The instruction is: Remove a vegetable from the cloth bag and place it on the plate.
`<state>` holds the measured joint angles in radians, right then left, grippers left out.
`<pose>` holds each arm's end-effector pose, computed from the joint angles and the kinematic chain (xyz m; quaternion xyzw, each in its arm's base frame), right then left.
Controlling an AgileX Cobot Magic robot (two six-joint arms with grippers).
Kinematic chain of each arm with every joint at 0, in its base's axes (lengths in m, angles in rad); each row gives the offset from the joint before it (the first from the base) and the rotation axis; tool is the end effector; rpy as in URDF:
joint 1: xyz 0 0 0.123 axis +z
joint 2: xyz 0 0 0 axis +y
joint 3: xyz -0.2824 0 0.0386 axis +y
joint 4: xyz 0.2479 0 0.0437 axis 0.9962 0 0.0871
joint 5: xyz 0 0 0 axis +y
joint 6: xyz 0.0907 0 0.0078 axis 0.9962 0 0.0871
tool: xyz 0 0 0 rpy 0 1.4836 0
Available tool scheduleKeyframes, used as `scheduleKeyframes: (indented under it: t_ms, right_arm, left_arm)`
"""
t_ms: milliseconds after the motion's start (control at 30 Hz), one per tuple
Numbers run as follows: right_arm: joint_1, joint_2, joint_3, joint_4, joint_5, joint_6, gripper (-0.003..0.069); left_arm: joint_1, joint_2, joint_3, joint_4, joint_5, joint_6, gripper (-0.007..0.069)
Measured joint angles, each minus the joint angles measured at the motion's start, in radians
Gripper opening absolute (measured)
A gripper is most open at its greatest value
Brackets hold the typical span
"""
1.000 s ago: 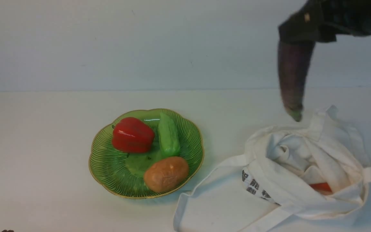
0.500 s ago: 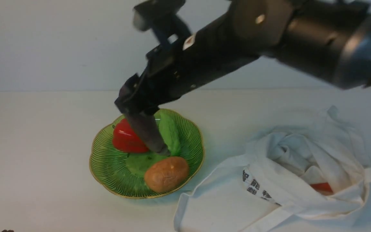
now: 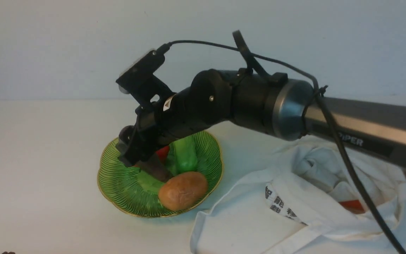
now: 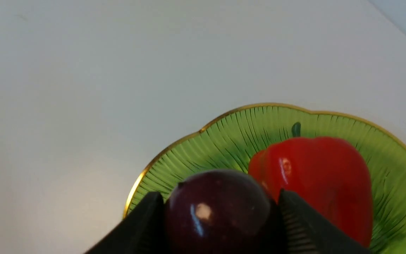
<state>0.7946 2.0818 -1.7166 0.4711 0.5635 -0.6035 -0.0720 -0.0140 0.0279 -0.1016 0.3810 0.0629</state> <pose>0.3212 0.3587 0.2399 -0.4775 0.7854 0.2191 0.3274 0.0519 -0.0072 0.1704 0.0275 0.8061 -0.0458 0.5894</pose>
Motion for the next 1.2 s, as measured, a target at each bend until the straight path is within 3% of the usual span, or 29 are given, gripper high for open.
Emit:
scheduleKeyframes:
  t_ms: [167,467,633,700,800,833,1000,1200]
  right_arm:
    - [0.000,0.002,-0.001,-0.056,-0.003,0.002,0.0378]
    - [0.000,0.002,-0.001,-0.108,-0.008,0.077,0.0583]
    - [0.000,-0.022,-0.001,-0.142,-0.008,0.092,0.0589]
    - [-0.003,-0.067,-0.007,-0.197,0.021,0.152,0.0539]
    - [-0.022,-0.195,-0.033,-0.311,0.095,0.313,0.0372]
    - [-0.023,-0.204,-0.033,-0.319,0.101,0.325,0.0372]
    - [-0.128,-0.485,-0.064,-0.544,0.247,0.624,0.0040]
    - [-0.242,-0.732,-0.064,-0.689,0.424,0.708,-0.0013]
  left_arm:
    - [0.000,0.000,0.000,0.000,0.000,0.000,-0.0008]
    - [0.000,0.000,0.000,0.000,0.000,0.000,-0.0008]
    - [0.000,0.000,0.000,0.000,0.000,0.000,-0.0008]
    - [0.000,0.000,0.000,0.000,0.000,0.000,-0.0008]
    - [0.000,0.000,0.000,0.000,0.000,0.000,-0.0008]
    - [0.000,0.000,0.000,0.000,0.000,0.000,-0.0008]
    - [0.000,0.000,0.000,0.000,0.000,0.000,-0.0008]
    - [0.000,0.000,0.000,0.000,0.000,0.000,-0.0008]
